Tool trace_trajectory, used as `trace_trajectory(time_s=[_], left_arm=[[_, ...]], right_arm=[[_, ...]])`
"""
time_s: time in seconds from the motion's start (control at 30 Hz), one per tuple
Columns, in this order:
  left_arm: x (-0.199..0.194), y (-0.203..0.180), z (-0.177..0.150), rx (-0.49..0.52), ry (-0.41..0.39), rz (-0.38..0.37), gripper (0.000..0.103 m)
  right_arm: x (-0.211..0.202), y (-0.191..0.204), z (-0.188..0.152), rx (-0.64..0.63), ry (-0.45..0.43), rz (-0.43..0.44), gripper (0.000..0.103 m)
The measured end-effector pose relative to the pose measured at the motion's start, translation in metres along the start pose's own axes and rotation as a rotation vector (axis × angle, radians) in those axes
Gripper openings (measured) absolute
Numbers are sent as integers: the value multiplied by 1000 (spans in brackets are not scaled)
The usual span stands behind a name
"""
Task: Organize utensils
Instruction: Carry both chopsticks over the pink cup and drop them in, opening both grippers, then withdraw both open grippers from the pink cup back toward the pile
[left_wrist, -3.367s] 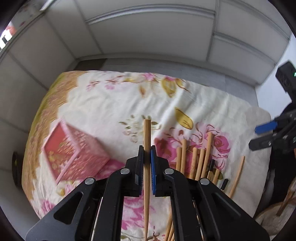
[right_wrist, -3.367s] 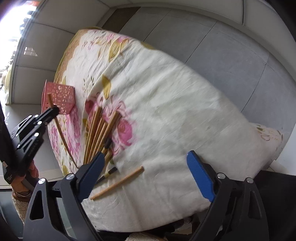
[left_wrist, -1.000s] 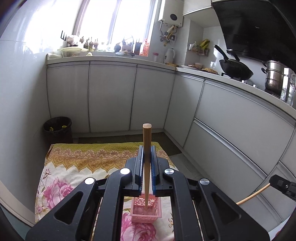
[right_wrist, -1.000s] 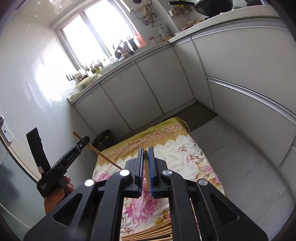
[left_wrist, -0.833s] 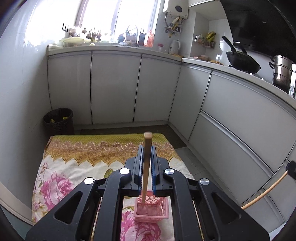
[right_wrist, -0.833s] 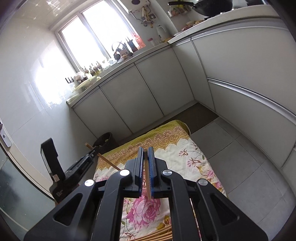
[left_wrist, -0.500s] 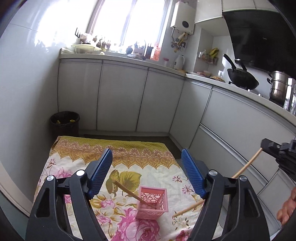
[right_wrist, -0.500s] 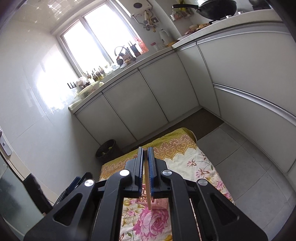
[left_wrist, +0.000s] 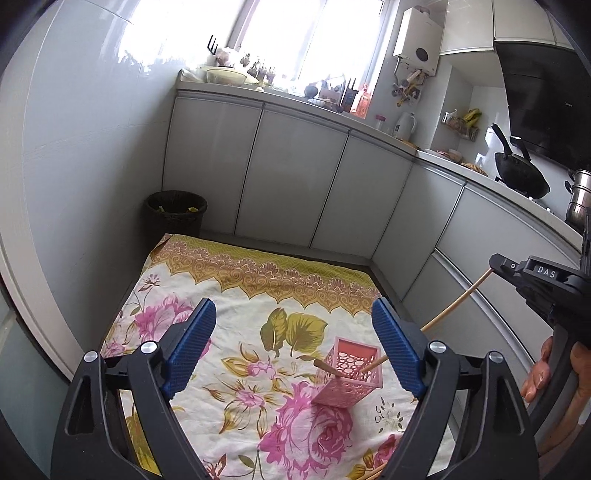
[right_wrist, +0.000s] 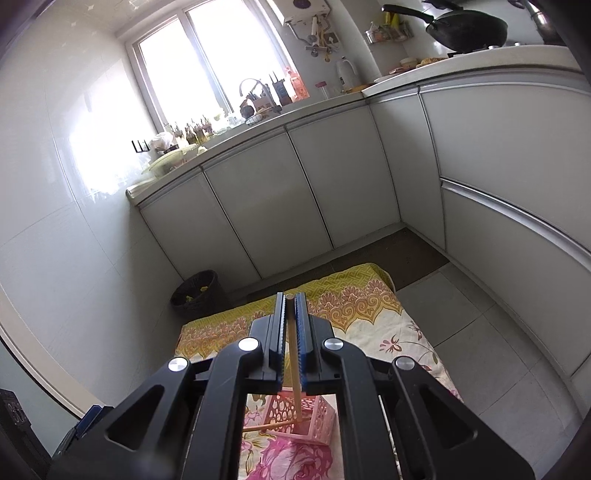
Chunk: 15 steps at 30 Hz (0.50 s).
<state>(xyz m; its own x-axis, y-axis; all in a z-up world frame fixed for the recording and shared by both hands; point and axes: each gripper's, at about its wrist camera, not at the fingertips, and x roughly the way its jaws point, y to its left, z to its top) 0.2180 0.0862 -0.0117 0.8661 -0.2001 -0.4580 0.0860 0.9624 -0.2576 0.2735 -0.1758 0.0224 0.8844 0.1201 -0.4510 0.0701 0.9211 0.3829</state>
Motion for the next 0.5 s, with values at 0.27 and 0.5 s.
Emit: trace_trajectory(time_s=[0.27,0.5], left_arm=[[-10,4,0,5,-10,-13,82],[-20,-4,-2,49,-4,-22,90]], right_arm=[[-4,-9,-13,67,5,3,59],[-62,-38,-32,183,-73,20,83]])
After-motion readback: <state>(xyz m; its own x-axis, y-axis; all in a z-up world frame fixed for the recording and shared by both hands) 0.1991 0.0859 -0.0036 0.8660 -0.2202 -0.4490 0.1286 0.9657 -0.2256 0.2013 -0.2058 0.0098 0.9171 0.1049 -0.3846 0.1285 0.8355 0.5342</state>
